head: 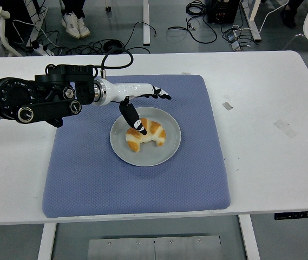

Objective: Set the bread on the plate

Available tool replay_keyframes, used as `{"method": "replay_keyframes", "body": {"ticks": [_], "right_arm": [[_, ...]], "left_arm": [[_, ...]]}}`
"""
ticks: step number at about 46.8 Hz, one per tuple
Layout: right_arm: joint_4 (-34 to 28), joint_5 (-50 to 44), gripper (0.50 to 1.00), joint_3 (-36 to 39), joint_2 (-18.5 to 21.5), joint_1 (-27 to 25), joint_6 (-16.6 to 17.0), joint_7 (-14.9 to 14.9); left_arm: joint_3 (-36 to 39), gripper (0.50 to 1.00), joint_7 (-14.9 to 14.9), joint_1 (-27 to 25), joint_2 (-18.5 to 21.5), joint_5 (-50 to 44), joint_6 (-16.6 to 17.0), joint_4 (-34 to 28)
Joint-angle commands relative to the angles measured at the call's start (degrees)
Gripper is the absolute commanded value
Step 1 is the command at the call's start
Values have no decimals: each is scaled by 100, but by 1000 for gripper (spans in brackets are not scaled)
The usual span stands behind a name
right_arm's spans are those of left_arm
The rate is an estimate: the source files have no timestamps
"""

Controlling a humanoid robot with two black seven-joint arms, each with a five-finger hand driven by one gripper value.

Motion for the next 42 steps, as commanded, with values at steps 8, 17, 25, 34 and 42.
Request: {"method": "replay_keyframes", "body": {"ticks": [8,17,25,34,42], "right_arm": [[-1,1,1000,0,0,1,8,0],[8,1,1000,0,0,-8,-1,0],[-1,1,1000,0,0,1,8,0],[8,1,1000,0,0,1,-1,0],[-1,1,1000,0,0,1,-1,0]], "left_arm": [[-284,980,-4,-70,159,-33,19,96],[-688,981,-22,27,361,-33,45,149],[-1381,981,-4,448,388,-164,160,457],[-2235,981,-31,1213,432,-631,186,738],[-2332,981,-22,1293,458,-736,177,975]]}}
